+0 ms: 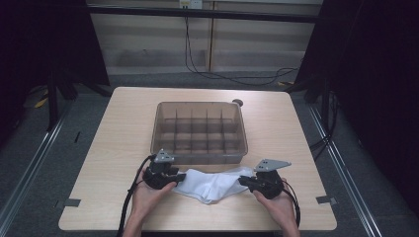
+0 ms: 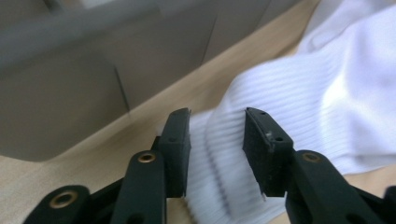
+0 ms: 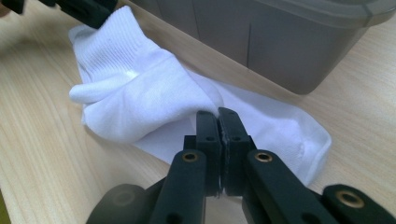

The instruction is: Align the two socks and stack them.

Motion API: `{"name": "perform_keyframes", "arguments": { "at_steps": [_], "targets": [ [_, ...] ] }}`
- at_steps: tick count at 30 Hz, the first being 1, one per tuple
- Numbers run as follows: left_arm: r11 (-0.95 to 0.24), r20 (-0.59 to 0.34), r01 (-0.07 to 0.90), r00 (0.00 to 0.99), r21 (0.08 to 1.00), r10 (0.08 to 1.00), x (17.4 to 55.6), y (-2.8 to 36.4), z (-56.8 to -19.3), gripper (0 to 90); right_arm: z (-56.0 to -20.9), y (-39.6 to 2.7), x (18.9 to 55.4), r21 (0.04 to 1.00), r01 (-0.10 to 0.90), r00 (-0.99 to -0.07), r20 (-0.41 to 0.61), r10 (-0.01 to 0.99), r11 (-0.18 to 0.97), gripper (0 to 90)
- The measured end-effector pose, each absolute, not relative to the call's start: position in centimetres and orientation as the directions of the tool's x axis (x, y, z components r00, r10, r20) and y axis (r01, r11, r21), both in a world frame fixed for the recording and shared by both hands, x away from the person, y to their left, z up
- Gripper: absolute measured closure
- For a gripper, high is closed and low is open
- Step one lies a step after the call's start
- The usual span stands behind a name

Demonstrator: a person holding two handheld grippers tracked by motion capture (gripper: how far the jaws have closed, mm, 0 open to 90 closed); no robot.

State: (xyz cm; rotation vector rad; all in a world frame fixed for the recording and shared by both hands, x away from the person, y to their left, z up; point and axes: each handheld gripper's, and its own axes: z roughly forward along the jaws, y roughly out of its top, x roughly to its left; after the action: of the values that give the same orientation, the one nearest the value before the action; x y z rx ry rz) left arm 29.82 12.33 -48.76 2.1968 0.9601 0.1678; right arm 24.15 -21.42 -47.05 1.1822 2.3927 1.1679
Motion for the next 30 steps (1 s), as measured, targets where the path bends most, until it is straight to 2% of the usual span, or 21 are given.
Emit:
{"name": "perform_keyframes", "arguments": {
  "at_steps": [6, 7, 12, 13, 20, 30],
  "targets": [
    [-0.506, -0.09, 0.545, 0.734, 0.668, 0.673, 29.1, 11.8, -48.8, 59.9, -47.1, -21.6, 24.2, 0.739, 0.572, -0.646, 0.138, 0.751, 0.356, 87.7],
    [-0.521, -0.071, 0.531, 0.743, 0.668, 0.666, 29.0, 11.8, -48.7, 62.2, -47.2, -21.6, 24.2, 0.738, 0.573, -0.646, 0.14, 0.751, 0.356, 87.6],
    [-0.55, -0.05, 0.496, 0.771, 0.672, 0.634, 28.5, 11.5, -48.3, 85.0, -47.2, -21.6, 24.2, 0.738, 0.575, -0.642, 0.14, 0.754, 0.353, 87.2],
    [-0.542, -0.054, 0.49, 0.774, 0.683, 0.631, 28.4, 11.6, -48.2, 86.8, -47.2, -21.6, 24.2, 0.737, 0.576, -0.642, 0.14, 0.753, 0.354, 87.1],
    [-0.492, -0.07, 0.485, 0.76, 0.723, 0.646, 27.9, 12.8, -47.0, 88.5, -47.2, -21.6, 24.3, 0.738, 0.575, -0.642, 0.141, 0.754, 0.352, 87.0],
    [-0.489, -0.088, 0.529, 0.736, 0.693, 0.672, 28.1, 14.1, -47.0, 88.2, -47.4, -20.9, 24.6, 0.73, 0.577, -0.65, 0.141, 0.746, 0.365, 85.8]
  ]
}}
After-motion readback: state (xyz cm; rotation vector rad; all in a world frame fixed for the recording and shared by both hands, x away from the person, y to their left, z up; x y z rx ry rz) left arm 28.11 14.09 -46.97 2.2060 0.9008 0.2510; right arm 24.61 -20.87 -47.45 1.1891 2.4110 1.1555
